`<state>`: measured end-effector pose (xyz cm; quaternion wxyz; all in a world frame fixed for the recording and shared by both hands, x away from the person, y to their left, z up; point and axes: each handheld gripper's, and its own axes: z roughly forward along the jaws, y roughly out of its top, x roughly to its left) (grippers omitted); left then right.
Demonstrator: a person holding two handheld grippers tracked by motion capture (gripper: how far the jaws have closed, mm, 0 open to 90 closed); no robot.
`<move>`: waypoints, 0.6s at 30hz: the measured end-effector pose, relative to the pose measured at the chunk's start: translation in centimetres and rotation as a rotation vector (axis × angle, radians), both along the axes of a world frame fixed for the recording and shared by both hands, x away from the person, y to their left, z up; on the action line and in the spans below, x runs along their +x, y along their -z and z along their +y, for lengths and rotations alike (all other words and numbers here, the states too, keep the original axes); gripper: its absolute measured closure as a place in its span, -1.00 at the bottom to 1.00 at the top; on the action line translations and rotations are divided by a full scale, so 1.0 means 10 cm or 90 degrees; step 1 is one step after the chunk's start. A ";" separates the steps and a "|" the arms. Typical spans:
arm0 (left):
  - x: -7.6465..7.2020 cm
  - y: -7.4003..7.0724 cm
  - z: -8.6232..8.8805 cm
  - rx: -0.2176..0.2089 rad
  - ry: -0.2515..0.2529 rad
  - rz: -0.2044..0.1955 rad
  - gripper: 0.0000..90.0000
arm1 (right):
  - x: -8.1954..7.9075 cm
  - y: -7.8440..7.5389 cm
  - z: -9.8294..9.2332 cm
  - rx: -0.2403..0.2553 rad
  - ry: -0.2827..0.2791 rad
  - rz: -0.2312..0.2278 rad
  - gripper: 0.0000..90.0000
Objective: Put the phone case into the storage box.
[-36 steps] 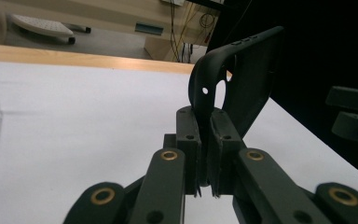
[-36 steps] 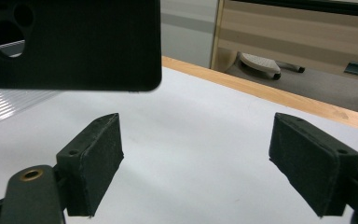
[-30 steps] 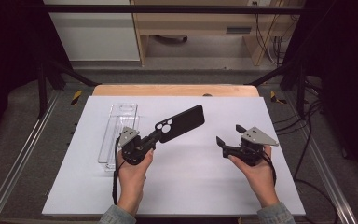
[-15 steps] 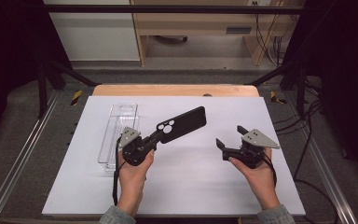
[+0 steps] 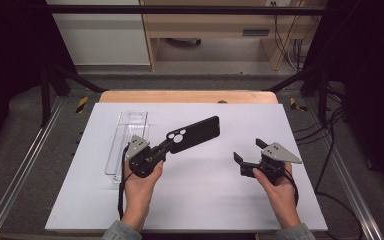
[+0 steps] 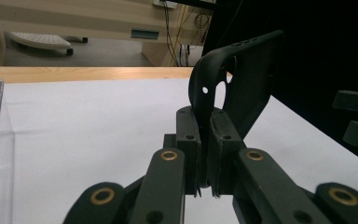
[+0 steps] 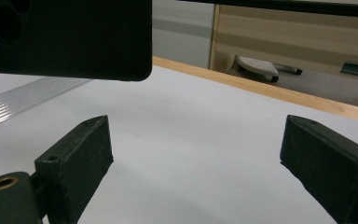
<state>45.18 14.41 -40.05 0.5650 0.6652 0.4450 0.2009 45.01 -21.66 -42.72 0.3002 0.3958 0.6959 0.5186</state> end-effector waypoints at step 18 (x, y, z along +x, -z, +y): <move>-0.03 -0.05 0.14 0.031 0.007 -0.007 0.87 | -0.18 0.15 -0.13 0.007 -0.027 -0.023 -0.88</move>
